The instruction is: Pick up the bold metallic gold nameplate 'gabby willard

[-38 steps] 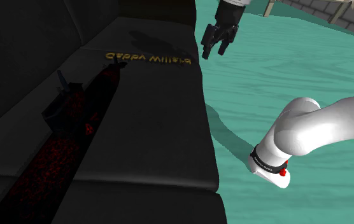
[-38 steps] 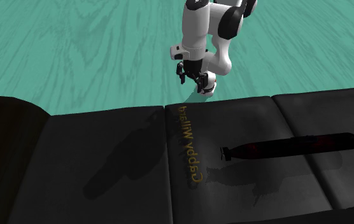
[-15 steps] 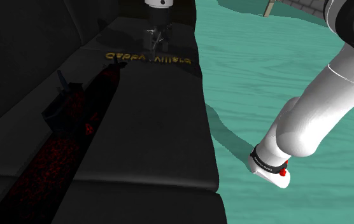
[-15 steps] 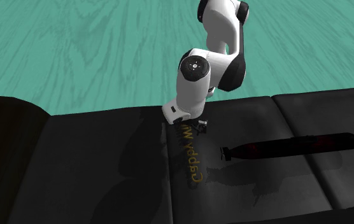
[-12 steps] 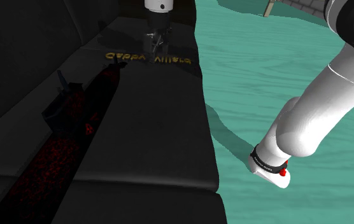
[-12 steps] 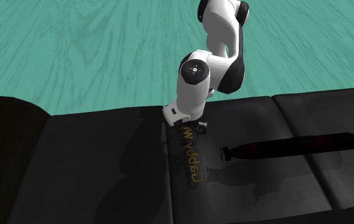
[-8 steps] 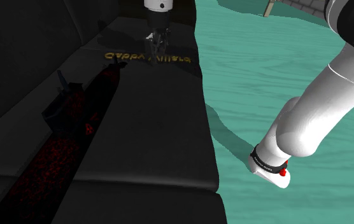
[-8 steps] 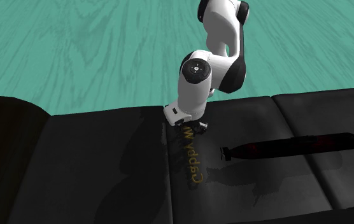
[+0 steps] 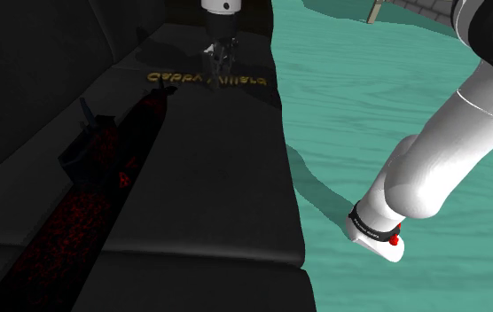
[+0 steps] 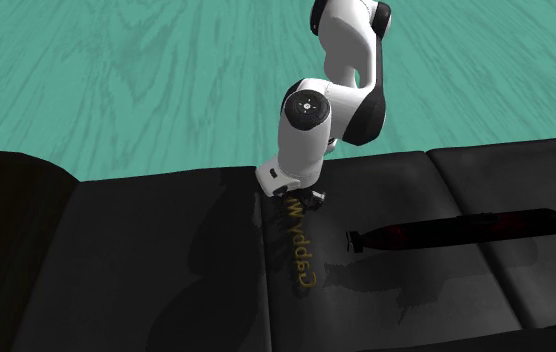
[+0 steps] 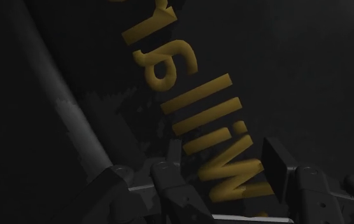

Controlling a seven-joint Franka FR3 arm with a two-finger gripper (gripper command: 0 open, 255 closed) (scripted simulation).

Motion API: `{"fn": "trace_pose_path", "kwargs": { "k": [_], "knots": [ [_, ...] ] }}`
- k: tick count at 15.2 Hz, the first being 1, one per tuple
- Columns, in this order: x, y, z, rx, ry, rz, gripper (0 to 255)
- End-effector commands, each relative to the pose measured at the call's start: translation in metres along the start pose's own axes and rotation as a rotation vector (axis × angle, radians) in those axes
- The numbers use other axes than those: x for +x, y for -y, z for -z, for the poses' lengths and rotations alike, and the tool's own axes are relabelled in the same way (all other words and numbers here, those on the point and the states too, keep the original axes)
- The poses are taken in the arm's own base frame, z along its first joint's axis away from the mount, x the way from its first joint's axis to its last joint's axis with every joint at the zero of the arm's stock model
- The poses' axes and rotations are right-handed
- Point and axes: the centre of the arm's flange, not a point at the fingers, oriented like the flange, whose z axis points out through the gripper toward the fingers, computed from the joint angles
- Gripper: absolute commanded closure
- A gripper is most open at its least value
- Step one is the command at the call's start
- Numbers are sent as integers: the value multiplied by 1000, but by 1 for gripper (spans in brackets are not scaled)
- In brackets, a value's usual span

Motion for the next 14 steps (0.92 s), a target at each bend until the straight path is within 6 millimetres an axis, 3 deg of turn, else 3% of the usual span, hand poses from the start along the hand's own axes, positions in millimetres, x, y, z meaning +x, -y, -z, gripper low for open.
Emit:
{"fn": "trace_pose_path", "kwargs": {
  "k": [1, 14],
  "knots": [
    [0, -1, 8, -1, 2, -1, 255],
    [1, -1, 72, -1, 2, -1, 255]
  ]
}}
